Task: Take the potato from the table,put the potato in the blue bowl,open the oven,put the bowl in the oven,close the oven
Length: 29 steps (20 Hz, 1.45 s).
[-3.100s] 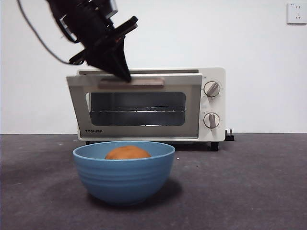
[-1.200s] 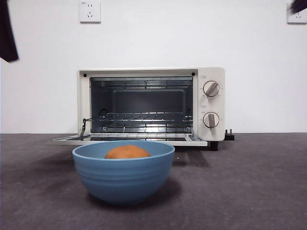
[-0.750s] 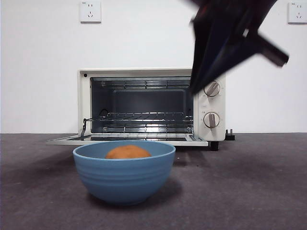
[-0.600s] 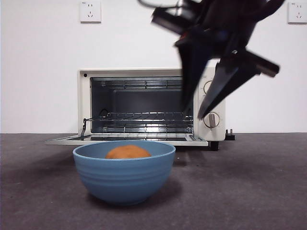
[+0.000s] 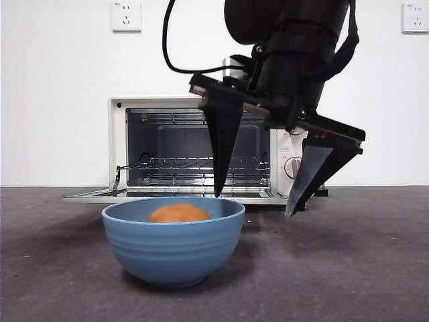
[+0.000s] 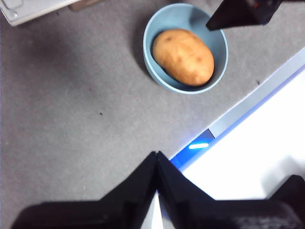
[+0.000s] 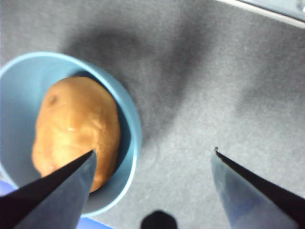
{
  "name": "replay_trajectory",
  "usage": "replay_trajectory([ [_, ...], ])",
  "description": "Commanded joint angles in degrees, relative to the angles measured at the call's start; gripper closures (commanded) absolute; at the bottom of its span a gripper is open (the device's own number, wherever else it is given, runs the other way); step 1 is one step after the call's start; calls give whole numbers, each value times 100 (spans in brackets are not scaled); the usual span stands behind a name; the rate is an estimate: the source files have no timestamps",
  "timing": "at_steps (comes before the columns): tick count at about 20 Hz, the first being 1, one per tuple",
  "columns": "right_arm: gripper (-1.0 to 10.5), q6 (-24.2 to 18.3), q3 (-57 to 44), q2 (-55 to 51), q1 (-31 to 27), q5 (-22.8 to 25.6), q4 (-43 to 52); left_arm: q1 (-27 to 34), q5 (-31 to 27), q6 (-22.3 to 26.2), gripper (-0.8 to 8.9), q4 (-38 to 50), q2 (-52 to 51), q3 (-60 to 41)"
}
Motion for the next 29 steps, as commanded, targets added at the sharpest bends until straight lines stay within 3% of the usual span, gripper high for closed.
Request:
replay_trajectory([
  [1,542,28,7,188,24,83,90,-13,0,63,819,76,-17,11],
  [4,600,28,7,376,31,37,138,-13,-2,61,819,125,-17,11],
  [7,967,33,7,415,63,39,173,-13,0,63,819,125,-17,11],
  [16,959,348,341,413,11,37,120,-13,0,63,819,214,-15,11],
  [21,959,402,1759,485,-293,256,-599,-13,-2,63,819,219,-15,11],
  [26,959,487,3364,1198,-839,251,-1351,-13,0,-13,819,216,-15,11],
  [29,958,916,4140,1814,-1005,111,-1545,-13,0,-111,819,208,-15,11],
])
